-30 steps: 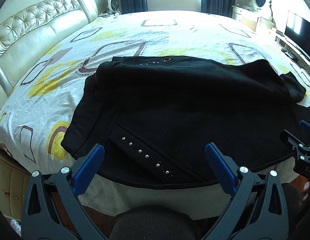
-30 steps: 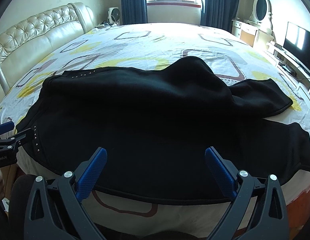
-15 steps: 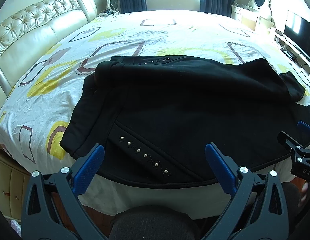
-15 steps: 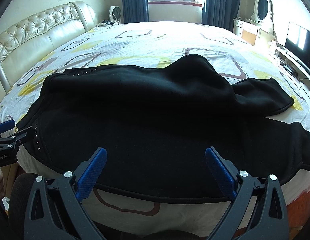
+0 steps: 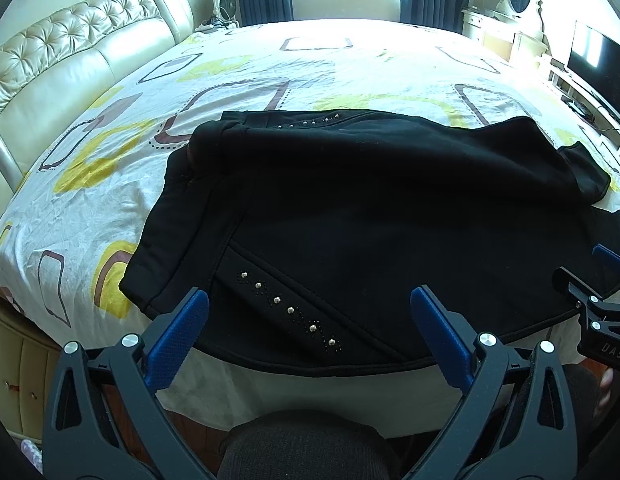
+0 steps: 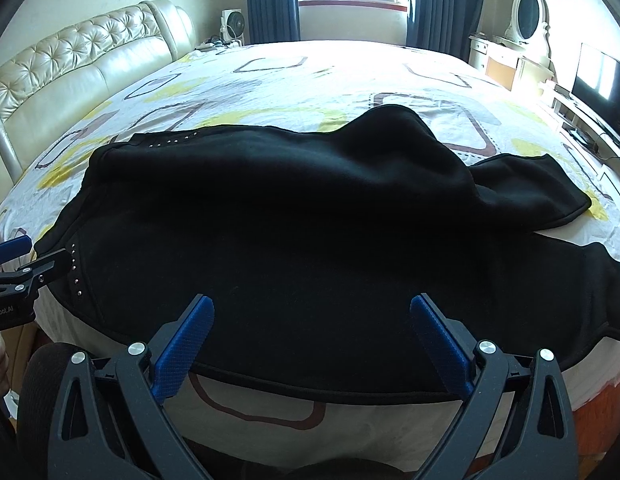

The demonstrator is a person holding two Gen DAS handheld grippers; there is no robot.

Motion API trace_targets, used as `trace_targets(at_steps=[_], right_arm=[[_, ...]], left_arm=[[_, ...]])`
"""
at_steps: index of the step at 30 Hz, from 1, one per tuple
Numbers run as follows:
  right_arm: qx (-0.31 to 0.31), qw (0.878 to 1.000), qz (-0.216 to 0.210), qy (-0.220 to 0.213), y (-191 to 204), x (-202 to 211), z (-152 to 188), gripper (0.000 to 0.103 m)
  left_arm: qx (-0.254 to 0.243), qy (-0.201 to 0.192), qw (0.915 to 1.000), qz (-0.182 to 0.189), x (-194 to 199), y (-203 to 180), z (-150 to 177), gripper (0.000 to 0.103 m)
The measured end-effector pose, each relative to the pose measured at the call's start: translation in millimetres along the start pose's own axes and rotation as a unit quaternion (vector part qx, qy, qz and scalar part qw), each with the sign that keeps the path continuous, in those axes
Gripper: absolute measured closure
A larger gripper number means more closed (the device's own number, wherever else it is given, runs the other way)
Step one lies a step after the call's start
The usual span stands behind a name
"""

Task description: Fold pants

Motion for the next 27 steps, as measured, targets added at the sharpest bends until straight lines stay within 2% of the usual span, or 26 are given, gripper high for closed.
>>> trace_targets(at_steps=[13,16,18,20,23,27], right_arm=[[0.001,1.000,-0.006,0.005,1.2,-0.3,0.5,0.005],[0.000,1.000,-0.025,0.019,-0.1,0.2,-1.5,0.005],[-0.003,0.998,-0.048,0.027,-2.7,2.0,-7.0,0.005],[-0.009,0.996,-0.079,0.034,-7.7,4.5,-17.0,0.005],[-0.026,0.991,-0.126,0.032,-18.8,8.5,-34.4,0.005],[-0.046,0.982,-0.178,0.036,-33.6,-1.7,-62.5,0.005]], left_arm=[[0.000,0.005,1.0000,0.002,-1.7,0.2,1.2,0.002],[0.013,0.029,0.9987,0.039,-4.7,4.2,0.2,0.002],[0.037,0.054,0.9943,0.084,-5.3,12.8,-5.0,0.002],[0.072,0.068,0.9869,0.127,-2.2,31.4,-15.4,0.002],[0.109,0.070,0.9777,0.165,-0.6,70.4,-34.0,0.002],[0.178,0.040,0.9683,0.171,-14.0,155.2,-67.3,0.002]])
Point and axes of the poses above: each gripper's, at about its wrist camera, not at the fingertips, and x roughly against the way its jaws point, y to its left, z to its underside, the point moved 3 cm from there along -x, roughly the way its jaws point, and after that the axes turned 12 degrees about z, right-handed, at the moved point
